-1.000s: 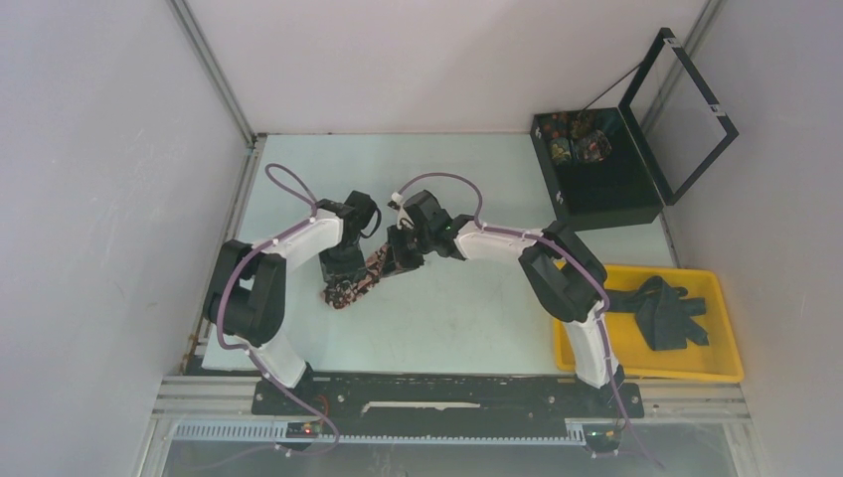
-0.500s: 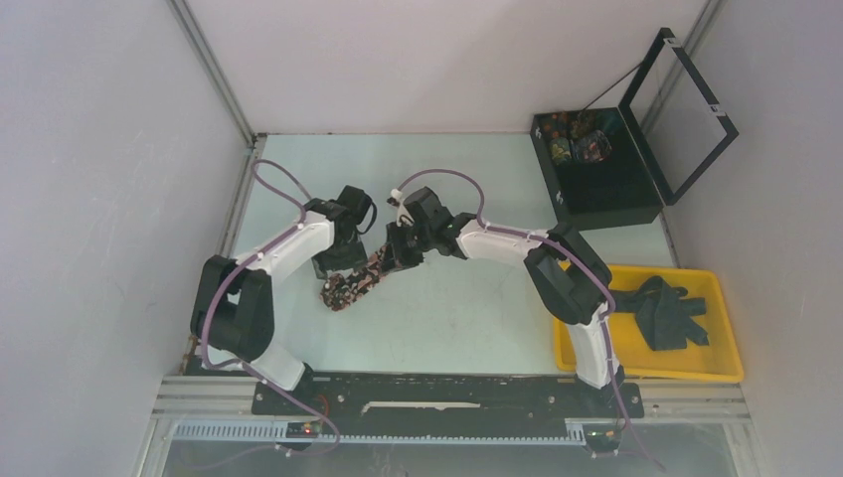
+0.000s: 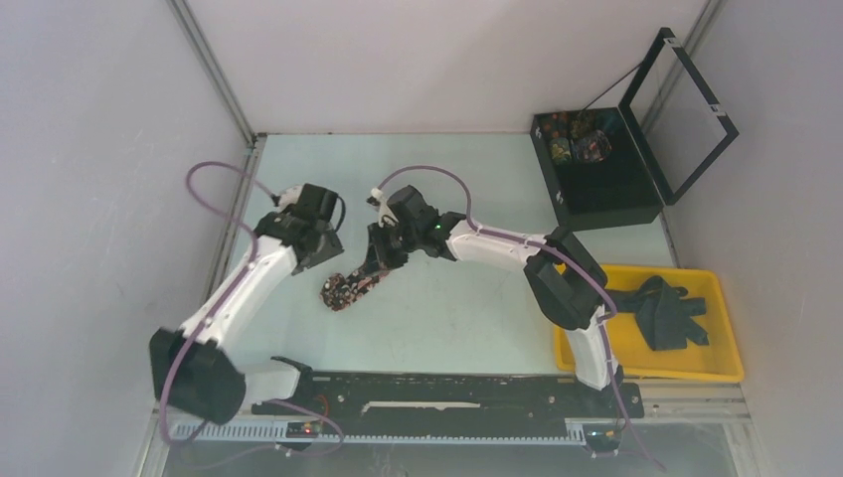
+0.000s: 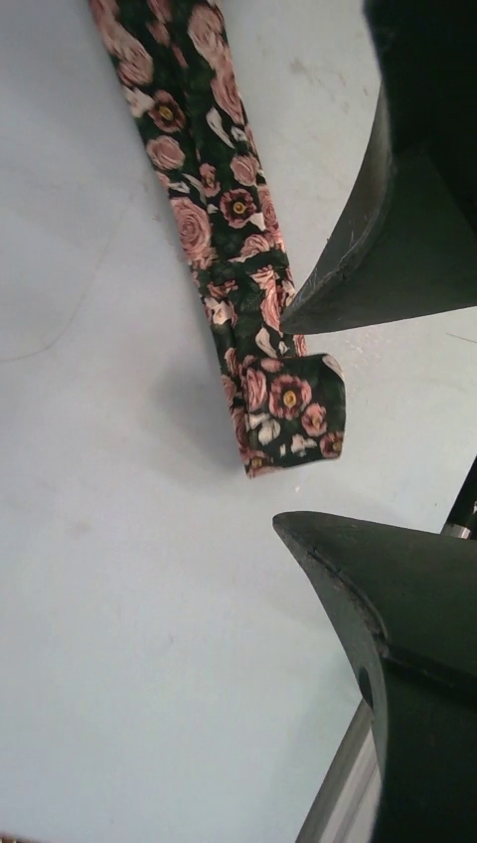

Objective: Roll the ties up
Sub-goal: Roll the tie at the center of the board.

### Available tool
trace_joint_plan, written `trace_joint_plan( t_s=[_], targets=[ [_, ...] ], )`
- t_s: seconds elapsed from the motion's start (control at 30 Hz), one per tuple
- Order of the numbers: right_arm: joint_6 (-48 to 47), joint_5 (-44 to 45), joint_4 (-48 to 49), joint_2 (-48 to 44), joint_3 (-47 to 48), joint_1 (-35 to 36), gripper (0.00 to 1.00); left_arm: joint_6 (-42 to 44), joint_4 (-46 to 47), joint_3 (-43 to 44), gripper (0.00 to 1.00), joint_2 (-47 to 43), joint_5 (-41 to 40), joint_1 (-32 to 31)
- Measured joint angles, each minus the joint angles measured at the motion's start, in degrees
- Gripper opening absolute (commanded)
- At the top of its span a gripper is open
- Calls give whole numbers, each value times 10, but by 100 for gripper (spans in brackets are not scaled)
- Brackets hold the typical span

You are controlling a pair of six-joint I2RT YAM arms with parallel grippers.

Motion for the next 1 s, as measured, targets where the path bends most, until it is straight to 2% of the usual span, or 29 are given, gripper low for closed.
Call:
trace_joint_plan(
  t_s=[0.2, 0.37, 0.7, 1.0],
  targets=[
    [2, -28, -1, 22, 89, 27, 15, -9, -15, -54, 69, -167, -28, 47],
    [4, -47, -4, 72, 165, 45, 15, -13, -37, -80, 69, -255, -42, 52],
    [5, -54, -67, 176, 264, 64, 15, -13, -52, -102, 67, -318, -54, 53],
    [-2, -46, -99, 198, 285, 62, 14, -13, -54, -115, 65, -322, -53, 53]
  ],
)
